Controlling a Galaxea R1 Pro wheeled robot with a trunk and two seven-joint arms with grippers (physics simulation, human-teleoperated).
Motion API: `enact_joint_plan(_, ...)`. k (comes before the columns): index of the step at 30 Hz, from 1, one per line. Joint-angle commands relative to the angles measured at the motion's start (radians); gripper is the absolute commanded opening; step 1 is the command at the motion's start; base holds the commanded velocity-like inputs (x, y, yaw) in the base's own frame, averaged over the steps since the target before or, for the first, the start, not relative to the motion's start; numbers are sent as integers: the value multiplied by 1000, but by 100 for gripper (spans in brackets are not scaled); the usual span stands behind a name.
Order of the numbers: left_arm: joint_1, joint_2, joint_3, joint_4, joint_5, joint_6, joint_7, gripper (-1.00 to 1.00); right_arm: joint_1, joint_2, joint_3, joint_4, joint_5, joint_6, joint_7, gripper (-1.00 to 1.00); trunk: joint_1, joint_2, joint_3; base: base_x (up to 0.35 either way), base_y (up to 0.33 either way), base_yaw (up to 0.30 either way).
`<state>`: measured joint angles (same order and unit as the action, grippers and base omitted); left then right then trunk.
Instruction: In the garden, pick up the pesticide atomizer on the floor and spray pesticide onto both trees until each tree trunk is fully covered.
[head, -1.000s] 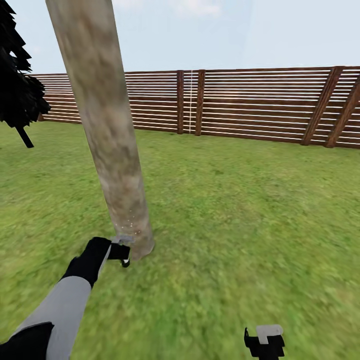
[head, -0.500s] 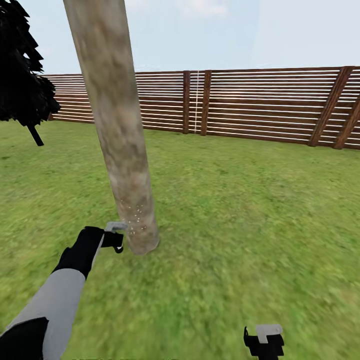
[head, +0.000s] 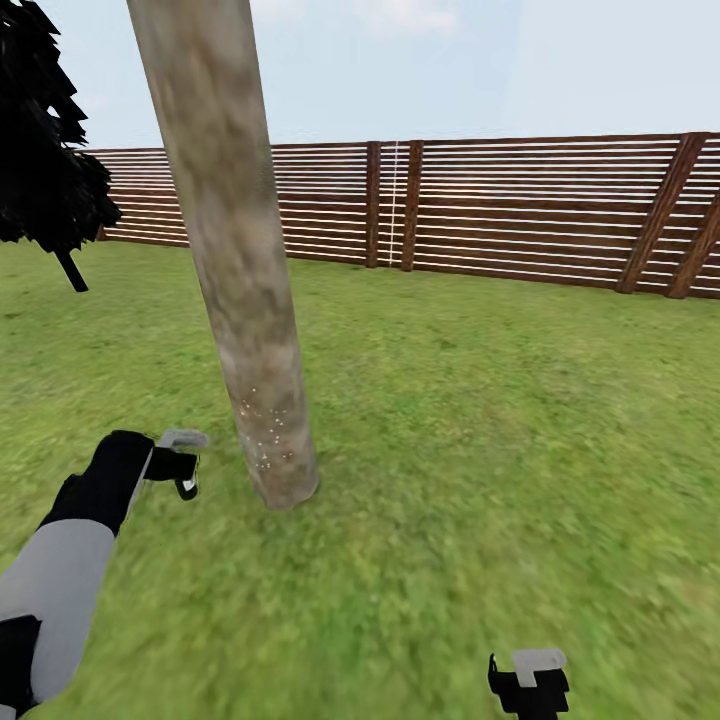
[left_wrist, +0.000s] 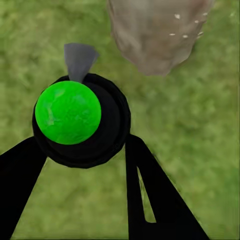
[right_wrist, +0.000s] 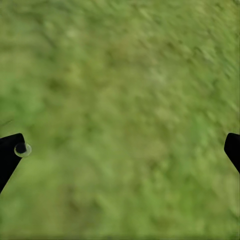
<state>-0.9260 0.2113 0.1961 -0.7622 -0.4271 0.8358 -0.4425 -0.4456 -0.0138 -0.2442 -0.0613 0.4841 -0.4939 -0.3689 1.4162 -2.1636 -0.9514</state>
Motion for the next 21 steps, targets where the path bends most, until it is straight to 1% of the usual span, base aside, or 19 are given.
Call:
enact_joint_plan(1,1,-2,2,-3,-4,3,-10,-100,-1,0,-7,2,11,-3,-4,100,0,0,-1,0,0,0)
enact_joint_plan(4,2,-6,5,-5,-3,4,-10,-100,-1,0,-7,3,11,-3,-4,100,0,0,-1,0,-109,0)
enact_joint_plan(8,2,-9,9,5,0,2,-10,-100,-1,0,-7,3,11,-3,-4,100,0,0,-1,0,-262,0)
enact_joint_plan(10,3,-6,9,12,-1,-1,-10,-100,-1,0,-7,3,10,-3,-4,100,0,0,-1,0,-272,43)
enact_joint_plan(16,16,-6,8,50,-5,-8,-3,-100,-1,0,-7,3,10,-3,-4,100,0,0,-1,25,-273,250)
enact_joint_plan(21,27,-8,8,59,-4,-10,-1,-100,-1,0,-7,3,10,-3,-4,100,0,0,-1,155,-255,243)
